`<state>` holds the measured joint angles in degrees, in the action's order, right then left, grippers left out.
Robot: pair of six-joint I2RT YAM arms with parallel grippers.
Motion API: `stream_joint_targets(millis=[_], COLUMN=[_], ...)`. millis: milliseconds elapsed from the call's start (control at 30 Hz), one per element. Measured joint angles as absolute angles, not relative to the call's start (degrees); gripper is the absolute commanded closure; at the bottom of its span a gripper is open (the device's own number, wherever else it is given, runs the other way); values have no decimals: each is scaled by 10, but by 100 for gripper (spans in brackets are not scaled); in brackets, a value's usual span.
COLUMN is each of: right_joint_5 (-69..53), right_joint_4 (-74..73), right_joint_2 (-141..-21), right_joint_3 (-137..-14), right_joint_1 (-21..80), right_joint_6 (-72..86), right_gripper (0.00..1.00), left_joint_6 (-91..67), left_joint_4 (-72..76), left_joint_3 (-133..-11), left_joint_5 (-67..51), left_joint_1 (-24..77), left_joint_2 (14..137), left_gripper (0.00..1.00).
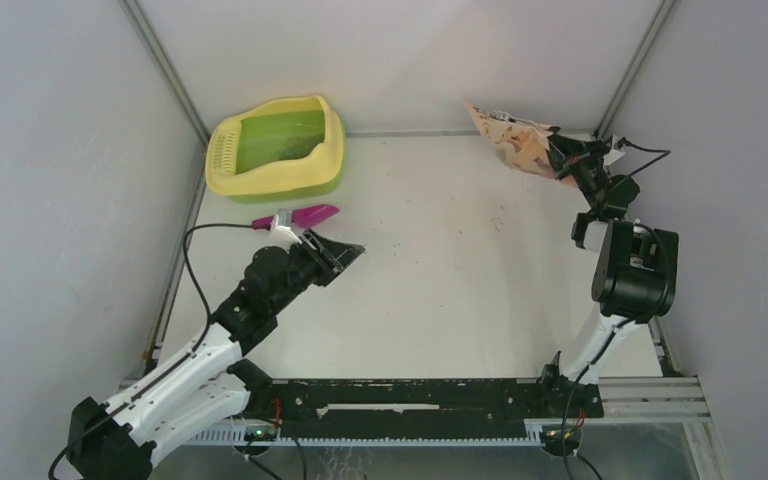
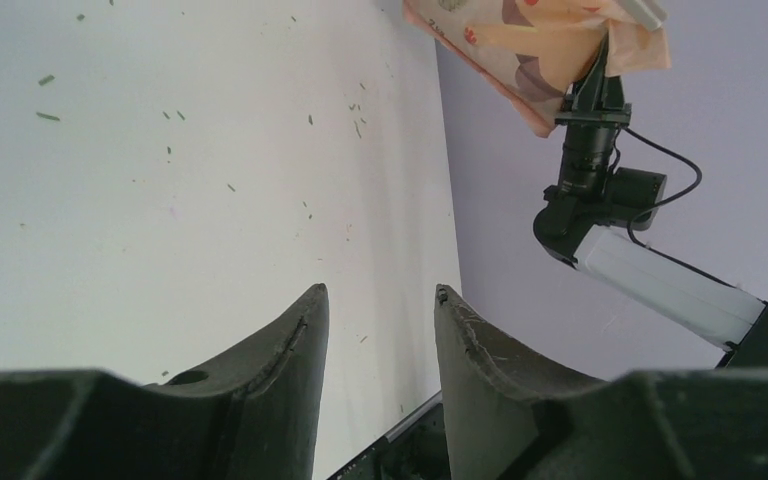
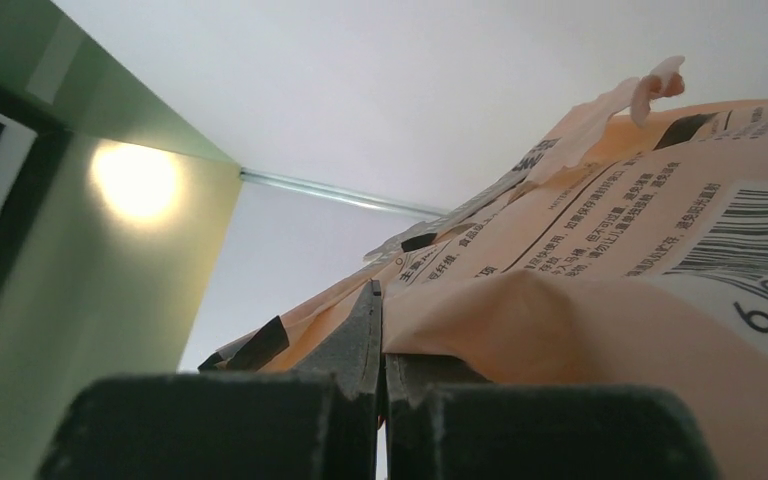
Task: Fill the litter box with clean litter
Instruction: Place the cat litter bag at the center of the board.
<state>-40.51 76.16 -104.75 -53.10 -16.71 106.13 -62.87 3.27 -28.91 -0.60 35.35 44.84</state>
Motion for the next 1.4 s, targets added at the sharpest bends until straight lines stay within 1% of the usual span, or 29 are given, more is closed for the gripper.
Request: stream_joint_targets(millis=[100, 200, 333, 500, 533, 567, 600, 633, 700, 767, 800, 833, 900, 967, 1033, 1100, 1167, 1200, 1233, 1267, 1400], right_joint_5=[-399, -396, -395, -380, -380, -380, -381, -382, -388, -393, -394, -396, -395, -390, -374, -343, -310, -288, -276, -254, -196], right_joint_4=[769, 757, 750, 739, 736, 733, 726, 717, 695, 672, 658, 641, 585, 515, 424, 332, 246, 198, 169, 124, 11], right_joint_2=[-1051, -1056, -1070, -1078, -1078, -1078, -1078, -1078, -1078, -1074, -1068, -1061, -1030, -989, -934, -867, -790, -744, -715, -675, -558], right_joint_3=[-502, -442, -351, -274, -264, -254, -247, -244, -243, -241, -236, -230, -216, -206, -202, -202, -202, -204, -205, -209, -225], right_joint_1=[-169, -161, -122, -84, -80, -77, -75, -75, -75, -75, -75, -75, -75, -74, -68, -57, -42, -31, -25, -15, 29], right_joint_6=[1010, 945, 875, 828, 821, 812, 803, 795, 779, 759, 751, 741, 712, 680, 639, 598, 560, 538, 525, 507, 456], right_gripper=[100, 100, 100, 100, 97, 92, 83, 71, 40, 22, 14, 11, 9, 7, 4, 3, 3, 3, 1, 1, 1], left_joint_6=[-628, -628, -628, -628, -628, -628, -628, -629, -629, -628, -628, -628, -623, -614, -602, -584, -566, -552, -541, -528, -482], left_joint_4=[32, 33, 32, 34, 36, 38, 37, 37, 36, 35, 35, 35, 29, 15, -7, -44, -82, -109, -122, -144, -202], left_joint_3=[-289, -289, -288, -287, -285, -281, -278, -275, -269, -269, -269, -269, -269, -270, -274, -288, -312, -336, -353, -378, -483], left_joint_5=[-6, -6, -7, -7, -7, -7, -7, -7, -7, -7, -7, -6, -6, -6, -4, 7, 24, 37, 48, 63, 133], left_joint_1=[350, 349, 349, 349, 349, 349, 349, 349, 349, 349, 349, 349, 347, 339, 322, 298, 276, 263, 256, 248, 233], left_joint_2=[449, 452, 461, 462, 462, 462, 461, 461, 461, 461, 461, 461, 461, 462, 468, 483, 506, 524, 538, 556, 643], left_gripper=[53, 53, 53, 53, 53, 53, 53, 53, 52, 50, 47, 45, 38, 29, 23, 21, 17, 14, 13, 7, 1])
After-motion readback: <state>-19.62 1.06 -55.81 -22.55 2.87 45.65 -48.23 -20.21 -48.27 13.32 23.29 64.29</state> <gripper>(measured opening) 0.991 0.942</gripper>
